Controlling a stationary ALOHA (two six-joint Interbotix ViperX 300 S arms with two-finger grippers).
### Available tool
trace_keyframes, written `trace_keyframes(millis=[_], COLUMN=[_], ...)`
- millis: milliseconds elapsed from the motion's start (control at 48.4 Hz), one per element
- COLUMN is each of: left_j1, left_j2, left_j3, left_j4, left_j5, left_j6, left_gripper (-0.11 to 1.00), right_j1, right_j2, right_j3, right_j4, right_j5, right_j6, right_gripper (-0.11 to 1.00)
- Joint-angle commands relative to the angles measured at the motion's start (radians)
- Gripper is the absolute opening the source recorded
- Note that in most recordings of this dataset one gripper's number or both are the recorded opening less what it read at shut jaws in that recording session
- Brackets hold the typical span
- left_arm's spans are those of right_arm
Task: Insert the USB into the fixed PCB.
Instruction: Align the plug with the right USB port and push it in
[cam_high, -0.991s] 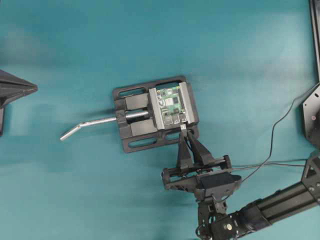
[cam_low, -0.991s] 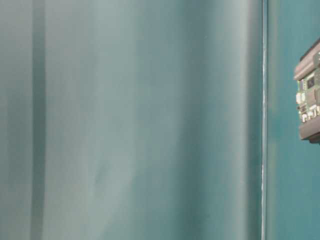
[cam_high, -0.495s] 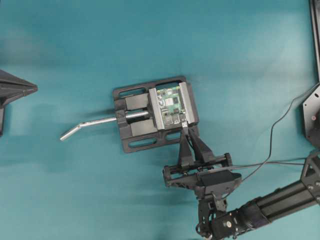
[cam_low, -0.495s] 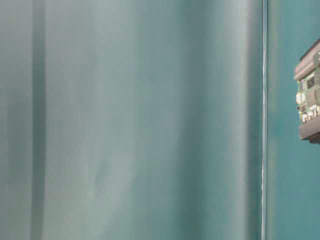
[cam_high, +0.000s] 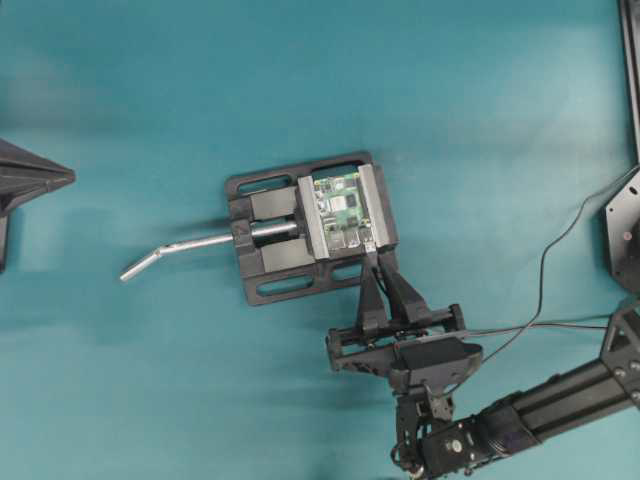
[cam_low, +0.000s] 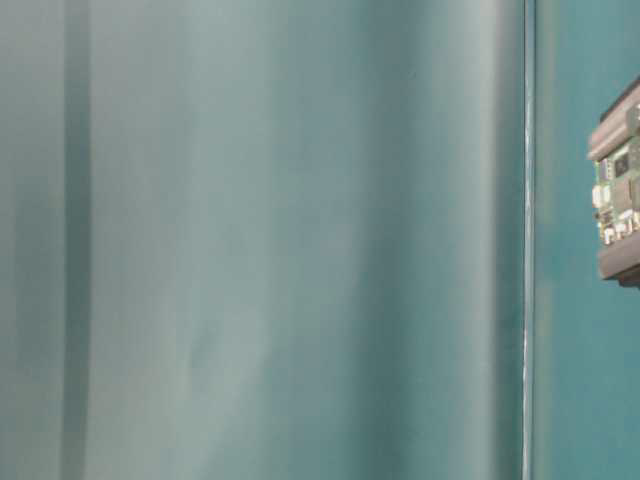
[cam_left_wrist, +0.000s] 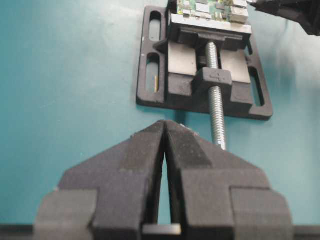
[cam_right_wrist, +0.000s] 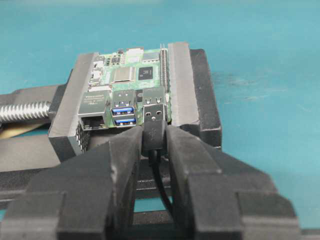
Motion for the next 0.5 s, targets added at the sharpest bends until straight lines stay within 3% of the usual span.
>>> trace_keyframes(millis=[0, 475], left_j1=[0.003, 0.003], left_j2=[0.006, 0.006], left_j3=[-0.028, -0.028], left_j4=[0.003, 0.003], left_j5=[-0.005, -0.005], left_j6=[-0.005, -0.005], left_gripper=[0.0, 0.0], right_j1=[-0.008, -0.035], right_j2=[-0.035, -0.049], right_j3=[-0.005, -0.005], right_j4=[-0.005, -0.012], right_j5=[-0.011, -0.011], right_j6=[-0.002, -0.032], right_gripper=[0.18, 0.18])
